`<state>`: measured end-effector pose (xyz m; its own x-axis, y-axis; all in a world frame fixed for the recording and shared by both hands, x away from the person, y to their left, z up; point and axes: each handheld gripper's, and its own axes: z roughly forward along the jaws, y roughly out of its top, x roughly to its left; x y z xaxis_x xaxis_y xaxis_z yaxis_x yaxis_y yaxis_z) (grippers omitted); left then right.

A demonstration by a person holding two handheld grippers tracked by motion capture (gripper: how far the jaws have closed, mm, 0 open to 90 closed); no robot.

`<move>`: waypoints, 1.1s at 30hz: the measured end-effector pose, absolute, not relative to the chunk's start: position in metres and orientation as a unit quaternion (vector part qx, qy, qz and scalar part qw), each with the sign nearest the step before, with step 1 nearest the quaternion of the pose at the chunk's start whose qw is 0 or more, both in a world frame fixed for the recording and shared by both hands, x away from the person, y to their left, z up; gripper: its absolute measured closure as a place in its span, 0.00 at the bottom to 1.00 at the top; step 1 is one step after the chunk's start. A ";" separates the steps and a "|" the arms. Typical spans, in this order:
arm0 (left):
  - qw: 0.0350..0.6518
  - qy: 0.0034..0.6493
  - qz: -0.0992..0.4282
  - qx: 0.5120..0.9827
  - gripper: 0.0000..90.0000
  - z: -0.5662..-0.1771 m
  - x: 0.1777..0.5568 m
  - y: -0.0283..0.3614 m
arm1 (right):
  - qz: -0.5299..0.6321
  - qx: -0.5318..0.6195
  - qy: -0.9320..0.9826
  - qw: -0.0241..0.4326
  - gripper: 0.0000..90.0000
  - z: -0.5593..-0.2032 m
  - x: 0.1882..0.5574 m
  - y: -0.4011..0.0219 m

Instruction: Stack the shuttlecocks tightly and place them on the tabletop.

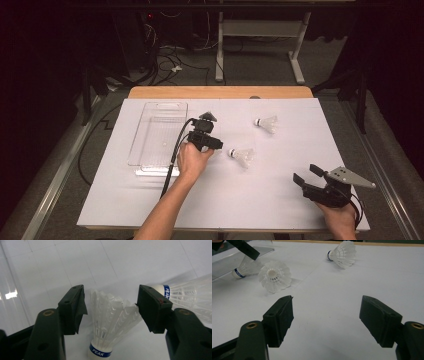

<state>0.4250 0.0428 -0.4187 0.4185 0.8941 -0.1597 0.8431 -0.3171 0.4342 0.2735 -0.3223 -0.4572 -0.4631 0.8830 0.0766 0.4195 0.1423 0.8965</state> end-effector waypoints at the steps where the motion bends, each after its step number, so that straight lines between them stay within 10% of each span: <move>1: 0.231 0.535 0.053 0.811 0.48 -0.419 0.425 0.043 | 0.471 0.456 0.714 0.246 0.31 -0.457 0.274 -0.322; 33: 0.223 0.471 0.071 0.850 0.99 -0.411 0.421 0.050 | 0.471 0.452 0.716 0.247 0.31 -0.457 0.272 -0.323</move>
<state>0.4212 0.0497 -0.4113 0.5459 0.8330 -0.0905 0.7700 -0.4561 0.4462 0.2724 -0.3226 -0.4566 -0.4687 0.8804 0.0722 0.4146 0.1471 0.8981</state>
